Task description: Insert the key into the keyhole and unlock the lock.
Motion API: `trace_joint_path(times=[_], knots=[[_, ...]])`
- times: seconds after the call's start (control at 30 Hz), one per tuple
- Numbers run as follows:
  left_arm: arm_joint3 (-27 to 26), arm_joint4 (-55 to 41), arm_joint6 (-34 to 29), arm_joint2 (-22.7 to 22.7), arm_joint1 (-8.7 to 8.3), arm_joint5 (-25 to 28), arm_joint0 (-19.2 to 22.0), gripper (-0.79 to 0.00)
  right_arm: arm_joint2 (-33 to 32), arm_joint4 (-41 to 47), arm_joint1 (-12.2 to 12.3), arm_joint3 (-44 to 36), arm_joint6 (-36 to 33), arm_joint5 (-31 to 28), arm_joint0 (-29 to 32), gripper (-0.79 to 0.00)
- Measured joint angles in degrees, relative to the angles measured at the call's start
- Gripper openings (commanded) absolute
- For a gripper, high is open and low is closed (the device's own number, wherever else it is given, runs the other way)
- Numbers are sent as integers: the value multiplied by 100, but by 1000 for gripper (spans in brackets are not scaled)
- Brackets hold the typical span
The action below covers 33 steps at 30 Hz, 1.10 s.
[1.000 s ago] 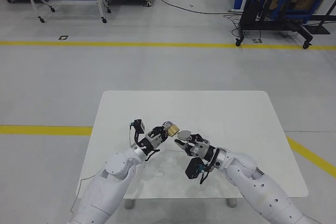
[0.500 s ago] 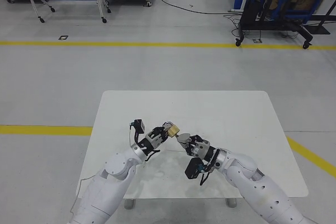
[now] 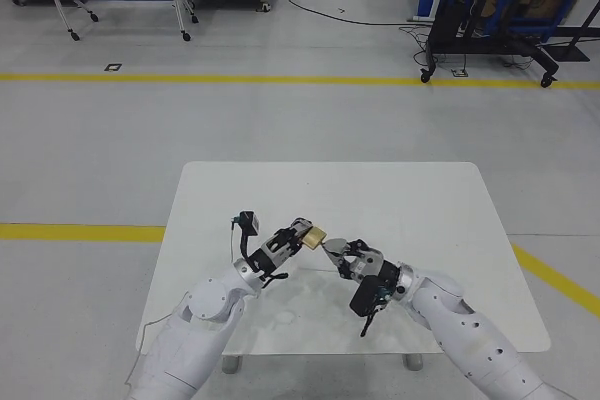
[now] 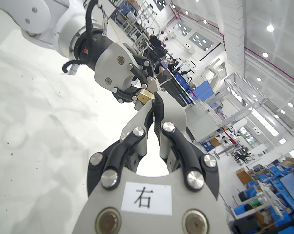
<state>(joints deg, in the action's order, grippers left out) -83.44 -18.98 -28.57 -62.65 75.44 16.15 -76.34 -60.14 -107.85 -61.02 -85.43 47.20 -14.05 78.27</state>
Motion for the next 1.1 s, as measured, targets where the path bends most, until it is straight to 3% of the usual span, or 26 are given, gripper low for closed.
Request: trace_joint_path(times=[0.1,0.33,0.4,0.43,0.47,0.8,0.9,1.1], knots=[[-18,53,-5,1,-3,113,-35,-785,-11,165,-6,277,392,-164,-122,-785],[-32,79,-4,-3,-3,197,-50,-785,13,138,-10,393,514,-262,-191,-785],[-40,130,16,1,-4,236,-59,-785,19,114,-6,398,497,-365,-224,-462],[-42,154,28,1,-4,248,-60,-785,20,111,-5,399,494,-386,-233,-262],[-44,187,44,1,-5,256,-61,-785,21,106,-5,398,493,-395,-239,0],[-21,403,226,-22,-6,134,-11,-785,-331,-18,107,163,509,-307,93,0],[156,507,157,19,1,-195,173,-785,-657,-42,192,19,625,-379,279,0],[596,740,-104,318,59,-1148,734,-785,-651,-49,194,16,625,-377,278,0]])
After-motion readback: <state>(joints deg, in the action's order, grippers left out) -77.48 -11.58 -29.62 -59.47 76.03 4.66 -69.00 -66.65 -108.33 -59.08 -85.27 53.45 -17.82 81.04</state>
